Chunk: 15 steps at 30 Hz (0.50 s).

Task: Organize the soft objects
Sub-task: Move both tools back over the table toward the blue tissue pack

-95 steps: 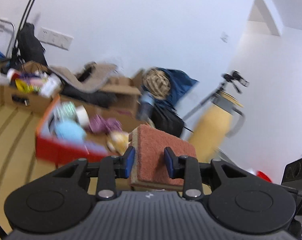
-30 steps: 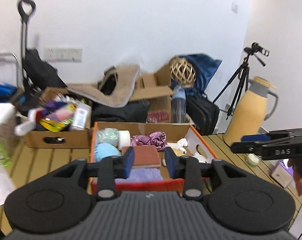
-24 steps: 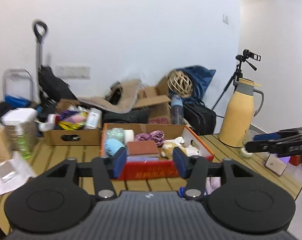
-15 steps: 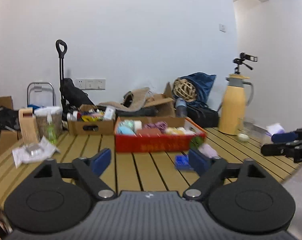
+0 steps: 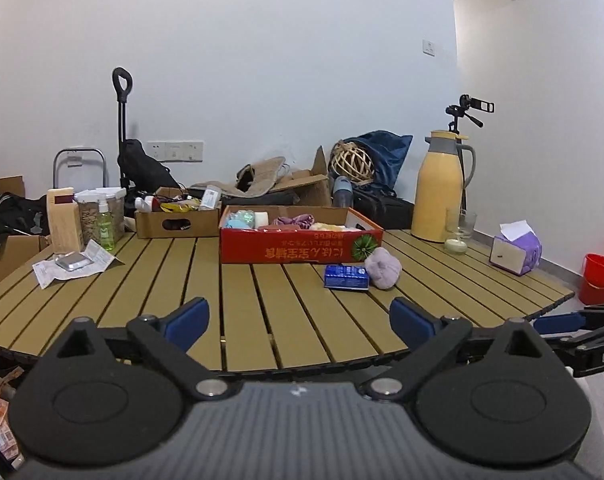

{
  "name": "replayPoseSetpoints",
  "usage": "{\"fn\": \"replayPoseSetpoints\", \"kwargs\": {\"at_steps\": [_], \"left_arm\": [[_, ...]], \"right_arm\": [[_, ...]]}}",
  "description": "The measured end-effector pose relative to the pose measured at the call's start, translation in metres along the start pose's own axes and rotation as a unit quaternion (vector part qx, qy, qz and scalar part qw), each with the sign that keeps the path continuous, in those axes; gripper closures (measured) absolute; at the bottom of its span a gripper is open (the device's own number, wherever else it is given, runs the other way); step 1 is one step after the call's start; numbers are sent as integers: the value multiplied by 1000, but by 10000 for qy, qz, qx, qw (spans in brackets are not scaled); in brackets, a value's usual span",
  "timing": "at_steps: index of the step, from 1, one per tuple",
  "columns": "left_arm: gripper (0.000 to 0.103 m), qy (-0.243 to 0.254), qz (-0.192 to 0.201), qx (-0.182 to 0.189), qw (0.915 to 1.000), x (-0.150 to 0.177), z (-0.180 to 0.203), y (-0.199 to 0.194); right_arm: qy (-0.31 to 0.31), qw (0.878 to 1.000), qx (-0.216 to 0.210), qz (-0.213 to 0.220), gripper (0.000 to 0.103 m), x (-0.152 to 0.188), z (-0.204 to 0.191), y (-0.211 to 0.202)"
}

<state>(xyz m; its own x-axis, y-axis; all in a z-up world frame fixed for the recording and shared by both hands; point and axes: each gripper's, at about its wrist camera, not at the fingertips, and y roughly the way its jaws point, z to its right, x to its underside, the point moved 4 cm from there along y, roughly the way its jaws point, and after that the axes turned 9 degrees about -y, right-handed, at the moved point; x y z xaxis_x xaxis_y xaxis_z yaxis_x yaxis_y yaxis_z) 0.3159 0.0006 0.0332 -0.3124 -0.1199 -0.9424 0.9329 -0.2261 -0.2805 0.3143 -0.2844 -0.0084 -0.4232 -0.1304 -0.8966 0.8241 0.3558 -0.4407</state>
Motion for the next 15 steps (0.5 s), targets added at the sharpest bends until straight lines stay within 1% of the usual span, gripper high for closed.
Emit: {"fn": "replayPoseSetpoints", "kwargs": {"at_steps": [5, 9, 11, 13, 14, 15], "left_arm": [[4, -98, -358, 114, 9992, 15, -3, 29], [5, -244, -697, 169, 9971, 28, -6, 69], [8, -315, -836, 245, 9957, 29, -6, 93], [18, -400, -911, 376, 9943, 24, -4, 117], [21, -445, -974, 438, 9933, 21, -3, 132], [27, -485, -1020, 486, 9924, 17, -1, 146]], "right_arm": [[164, 9999, -35, 14, 18, 1, 3, 16], [413, 9991, -116, -30, 20, 4, 11, 41], [514, 9986, -5, -125, 24, 4, 18, 59], [660, 9975, 96, -215, 30, 1, 27, 80], [734, 9970, 71, -213, 35, -2, 31, 88], [807, 9966, 14, -188, 36, -7, 36, 98]]}}
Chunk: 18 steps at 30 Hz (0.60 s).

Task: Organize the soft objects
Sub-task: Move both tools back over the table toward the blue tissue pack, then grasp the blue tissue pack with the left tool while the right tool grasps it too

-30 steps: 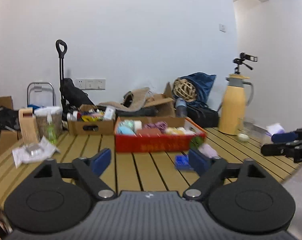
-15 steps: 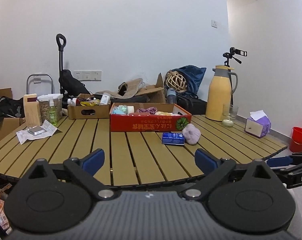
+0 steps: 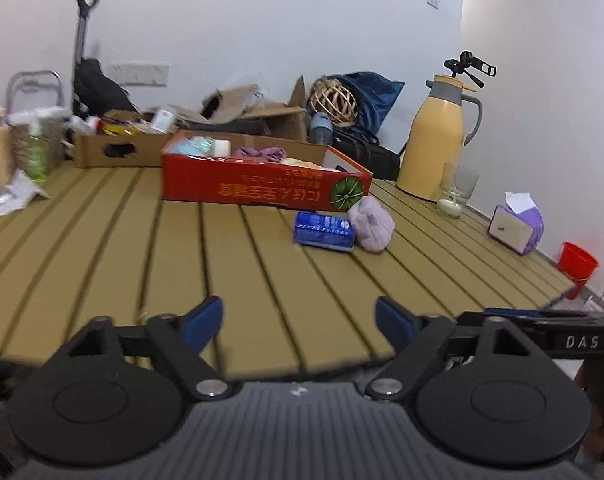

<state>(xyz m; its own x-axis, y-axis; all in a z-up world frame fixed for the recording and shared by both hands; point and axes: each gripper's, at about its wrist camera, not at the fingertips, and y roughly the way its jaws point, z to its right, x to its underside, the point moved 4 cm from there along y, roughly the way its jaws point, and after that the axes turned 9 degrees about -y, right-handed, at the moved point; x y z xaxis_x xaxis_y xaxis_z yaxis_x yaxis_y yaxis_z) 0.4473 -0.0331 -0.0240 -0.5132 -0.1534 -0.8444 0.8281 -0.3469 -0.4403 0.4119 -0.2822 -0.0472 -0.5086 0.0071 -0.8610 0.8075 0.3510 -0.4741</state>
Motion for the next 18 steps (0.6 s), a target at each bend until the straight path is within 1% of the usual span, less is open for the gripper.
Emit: {"fn": "replayPoseSetpoints", "kwargs": {"at_steps": [1, 4, 8, 9, 11, 12, 13, 14, 15, 16, 18], "left_arm": [[32, -38, -59, 58, 10000, -8, 0, 16], [40, -132, -204, 159, 9996, -32, 0, 65], [41, -212, -419, 283, 9985, -61, -4, 127], [42, -221, -475, 337, 9981, -66, -5, 140], [45, -415, -660, 406, 9961, -74, -10, 167], [50, -543, -781, 514, 9941, -77, -13, 181], [53, -758, -909, 639, 9909, -79, -18, 194], [54, -1091, -1058, 851, 9847, -80, -24, 208], [67, -1388, -1200, 1028, 9776, -79, -30, 219], [74, -1691, -1360, 1087, 9701, -77, -38, 230], [74, -1762, -1329, 1168, 9683, -76, -42, 231]], "right_arm": [[59, 10000, -56, 15, 36, -5, 4, 10], [215, 9997, -100, 53, 39, -26, 18, 47], [345, 9994, -56, -66, 42, -51, 37, 98], [393, 9991, -95, -120, 44, -57, 40, 111], [593, 9977, -249, -207, 49, -67, 47, 134], [688, 9967, -351, -229, 53, -71, 49, 144], [790, 9956, -439, -267, 55, -76, 52, 156], [879, 9944, -503, -312, 58, -79, 55, 168], [982, 9930, -566, -341, 61, -83, 59, 180], [1069, 9920, -563, -361, 62, -87, 63, 192], [1148, 9922, -369, -324, 68, -93, 70, 209]]}}
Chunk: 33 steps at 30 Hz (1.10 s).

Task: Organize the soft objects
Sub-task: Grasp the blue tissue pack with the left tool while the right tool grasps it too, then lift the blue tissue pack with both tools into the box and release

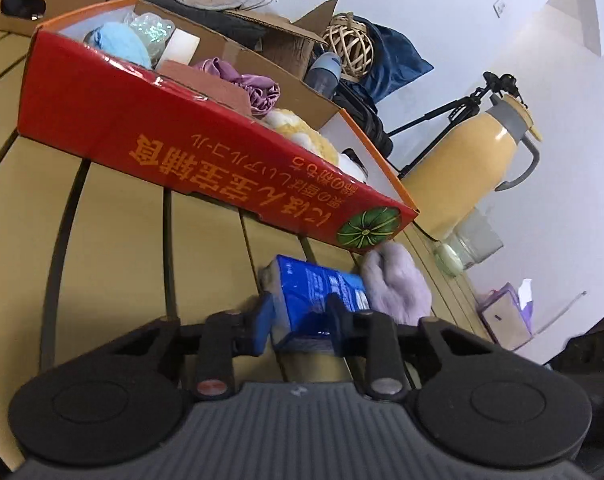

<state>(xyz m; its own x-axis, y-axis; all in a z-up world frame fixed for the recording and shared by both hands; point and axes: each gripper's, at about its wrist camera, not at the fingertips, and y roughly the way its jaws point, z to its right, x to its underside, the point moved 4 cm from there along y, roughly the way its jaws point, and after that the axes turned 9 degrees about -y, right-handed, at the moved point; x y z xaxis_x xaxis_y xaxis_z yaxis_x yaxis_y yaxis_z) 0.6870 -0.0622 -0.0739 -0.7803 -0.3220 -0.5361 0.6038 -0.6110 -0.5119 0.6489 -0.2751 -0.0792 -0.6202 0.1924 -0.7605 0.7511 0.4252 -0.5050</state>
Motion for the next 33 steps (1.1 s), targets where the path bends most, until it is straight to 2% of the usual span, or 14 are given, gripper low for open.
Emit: {"fn": "replayPoseSetpoints", "kwargs": {"at_steps": [3, 8, 13, 16, 18, 20, 24, 28, 33], "left_arm": [[76, 94, 53, -51, 9999, 3, 1, -2], [79, 143, 60, -109, 9998, 7, 3, -3], [81, 275, 114, -136, 9995, 10, 7, -7], [82, 444, 295, -214, 9983, 19, 14, -19], [82, 544, 553, -349, 9964, 34, 19, -39], [82, 702, 793, -442, 9934, 55, 22, -61], [82, 672, 1024, -581, 9908, 111, 22, -107], [82, 326, 989, -431, 9936, 149, 21, -150], [82, 515, 1112, -345, 9919, 170, 35, -180]], "right_arm": [[269, 9996, 18, 76, 75, -4, 9, 8], [-142, 9997, 135, 152, 76, -2, 2, 13], [-198, 9995, 174, 189, 77, 1, 1, 5], [-294, 9988, 320, 223, 77, 3, -8, -3], [-522, 9971, 389, 395, 82, 6, -19, -14], [-544, 9975, 254, 380, 83, 15, -26, -27], [-526, 9984, 82, 200, 83, 59, -45, -58], [-518, 9984, -9, 206, 83, 94, -65, -98], [-596, 9977, -56, 320, 83, 112, -82, -139]]}}
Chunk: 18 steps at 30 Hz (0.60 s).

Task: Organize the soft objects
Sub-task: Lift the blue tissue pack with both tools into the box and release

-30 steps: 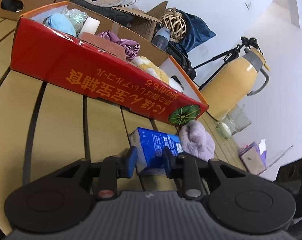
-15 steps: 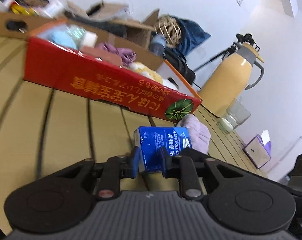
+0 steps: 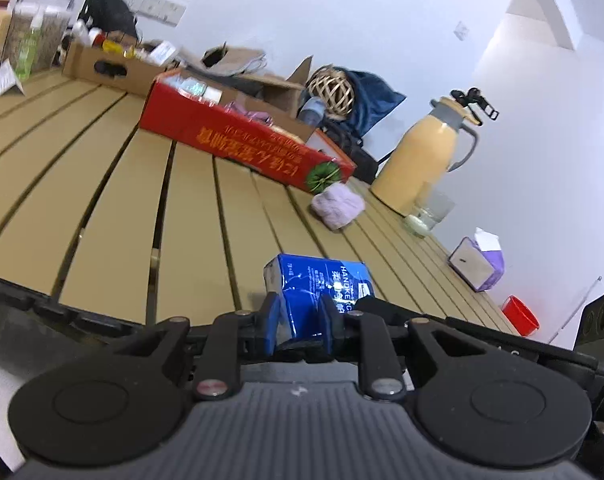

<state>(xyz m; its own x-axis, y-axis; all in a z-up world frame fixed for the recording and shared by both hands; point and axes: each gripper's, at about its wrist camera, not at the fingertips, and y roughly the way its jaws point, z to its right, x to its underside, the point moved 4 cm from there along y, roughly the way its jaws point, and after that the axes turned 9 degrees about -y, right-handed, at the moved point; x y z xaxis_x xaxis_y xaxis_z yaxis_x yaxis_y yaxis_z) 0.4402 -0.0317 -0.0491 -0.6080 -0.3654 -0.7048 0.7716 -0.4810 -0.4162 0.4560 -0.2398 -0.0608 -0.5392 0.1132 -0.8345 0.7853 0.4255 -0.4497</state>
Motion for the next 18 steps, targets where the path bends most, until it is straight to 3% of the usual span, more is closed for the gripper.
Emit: {"fn": "replayPoseSetpoints", "kwargs": {"at_steps": [6, 10, 14, 18], "left_arm": [[82, 90, 162, 146, 9997, 1, 14, -18], [82, 249, 260, 186, 9992, -15, 24, -12], [82, 233, 404, 406, 9981, -61, 34, 11], [82, 471, 583, 371, 9965, -118, 43, 49]], "right_arm": [[-79, 9997, 13, 217, 83, 1, -14, -30], [-61, 9995, -2, 311, 83, -8, -13, -36], [-73, 9988, -65, 483, 83, -42, -6, -26], [-267, 9969, -76, 739, 83, -99, 3, 2]]}}
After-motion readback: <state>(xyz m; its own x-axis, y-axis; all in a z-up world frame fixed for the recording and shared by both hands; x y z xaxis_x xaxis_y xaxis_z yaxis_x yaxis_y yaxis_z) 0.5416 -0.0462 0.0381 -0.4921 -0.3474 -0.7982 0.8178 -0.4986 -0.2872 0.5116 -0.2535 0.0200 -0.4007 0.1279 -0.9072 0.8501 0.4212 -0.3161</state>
